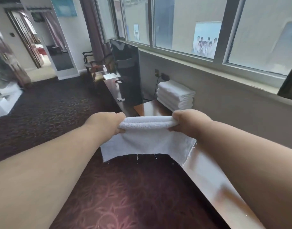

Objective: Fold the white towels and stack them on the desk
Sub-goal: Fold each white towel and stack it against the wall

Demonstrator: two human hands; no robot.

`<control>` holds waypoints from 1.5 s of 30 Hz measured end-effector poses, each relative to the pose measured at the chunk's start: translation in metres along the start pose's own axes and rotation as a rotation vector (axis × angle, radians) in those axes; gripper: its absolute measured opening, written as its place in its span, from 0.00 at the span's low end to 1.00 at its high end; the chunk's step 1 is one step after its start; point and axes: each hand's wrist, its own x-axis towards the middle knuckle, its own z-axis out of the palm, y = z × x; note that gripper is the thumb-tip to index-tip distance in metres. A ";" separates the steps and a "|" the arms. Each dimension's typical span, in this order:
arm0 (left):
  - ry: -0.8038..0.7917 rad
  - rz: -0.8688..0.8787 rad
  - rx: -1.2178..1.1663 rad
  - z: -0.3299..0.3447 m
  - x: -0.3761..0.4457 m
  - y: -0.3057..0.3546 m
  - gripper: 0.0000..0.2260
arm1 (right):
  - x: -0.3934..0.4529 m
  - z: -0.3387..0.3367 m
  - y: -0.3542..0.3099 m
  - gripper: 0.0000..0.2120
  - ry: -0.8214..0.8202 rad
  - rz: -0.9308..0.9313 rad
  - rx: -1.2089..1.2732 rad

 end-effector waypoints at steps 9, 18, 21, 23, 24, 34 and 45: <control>-0.038 -0.010 0.018 0.055 0.159 -0.016 0.18 | 0.150 0.047 0.083 0.25 -0.030 -0.015 -0.022; -0.034 0.057 -0.046 0.098 0.323 -0.029 0.20 | 0.272 0.058 0.165 0.22 -0.112 0.065 -0.027; -0.007 0.115 -0.029 0.120 0.375 -0.034 0.20 | 0.301 0.067 0.184 0.19 -0.151 0.102 -0.049; -0.003 0.162 -0.078 0.134 0.413 -0.039 0.18 | 0.319 0.075 0.195 0.18 -0.152 0.143 -0.055; -0.009 0.183 -0.083 0.141 0.433 -0.041 0.18 | 0.328 0.078 0.200 0.18 -0.145 0.170 -0.052; 0.021 0.554 -0.079 0.184 0.625 -0.052 0.18 | 0.402 0.117 0.238 0.20 -0.104 0.559 0.013; 0.202 0.861 -0.109 0.172 0.719 -0.018 0.21 | 0.413 0.083 0.274 0.21 -0.167 0.718 -0.053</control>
